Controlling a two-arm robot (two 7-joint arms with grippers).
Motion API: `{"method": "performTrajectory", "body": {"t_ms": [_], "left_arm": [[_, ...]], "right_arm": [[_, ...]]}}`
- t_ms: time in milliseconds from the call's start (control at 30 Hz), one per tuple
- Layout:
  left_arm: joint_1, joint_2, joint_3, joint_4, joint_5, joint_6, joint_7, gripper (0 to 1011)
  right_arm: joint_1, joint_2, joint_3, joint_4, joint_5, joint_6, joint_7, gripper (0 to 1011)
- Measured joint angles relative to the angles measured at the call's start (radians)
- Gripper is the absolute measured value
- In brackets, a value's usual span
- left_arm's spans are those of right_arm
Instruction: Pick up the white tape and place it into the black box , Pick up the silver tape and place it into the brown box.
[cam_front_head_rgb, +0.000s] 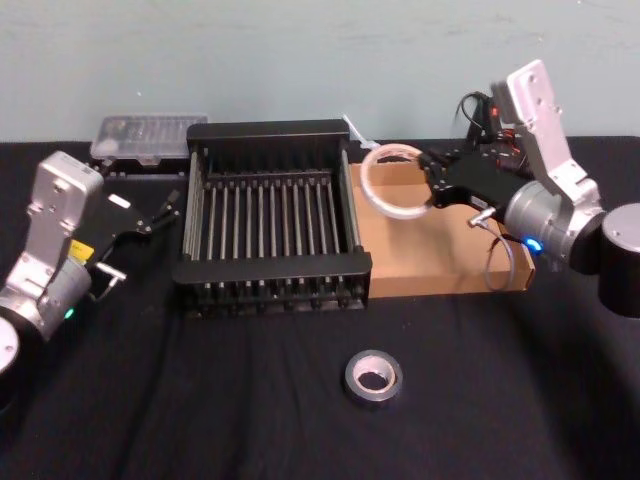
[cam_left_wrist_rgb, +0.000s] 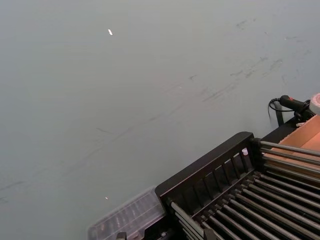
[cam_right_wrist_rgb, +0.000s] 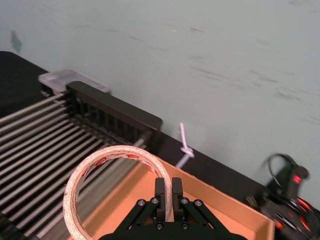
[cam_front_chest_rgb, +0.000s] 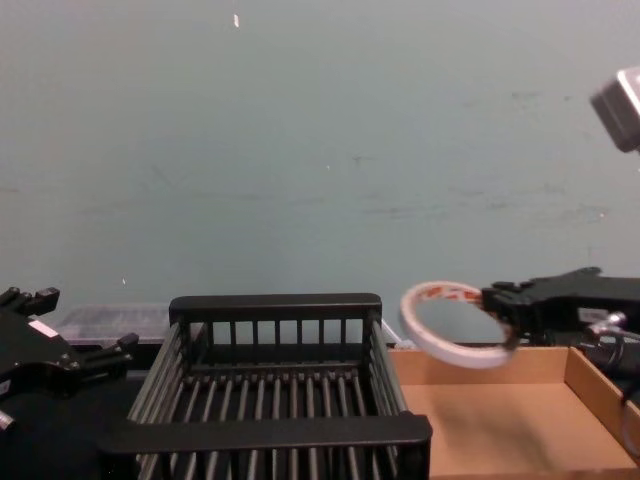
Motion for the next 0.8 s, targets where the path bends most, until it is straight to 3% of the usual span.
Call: {"method": "performTrajectory", "body": {"t_ms": [567, 800], "left_arm": [[0.000, 0.000, 0.000, 0.000, 0.000, 0.000, 0.000, 1001], [0.000, 0.000, 0.000, 0.000, 0.000, 0.000, 0.000, 1001]], "right_arm": [[0.074, -0.045, -0.105, 0.041, 0.001, -0.028, 0.066, 83], [0.089, -0.059, -0.129, 0.049, 0.003, -0.041, 0.070, 83]]}}
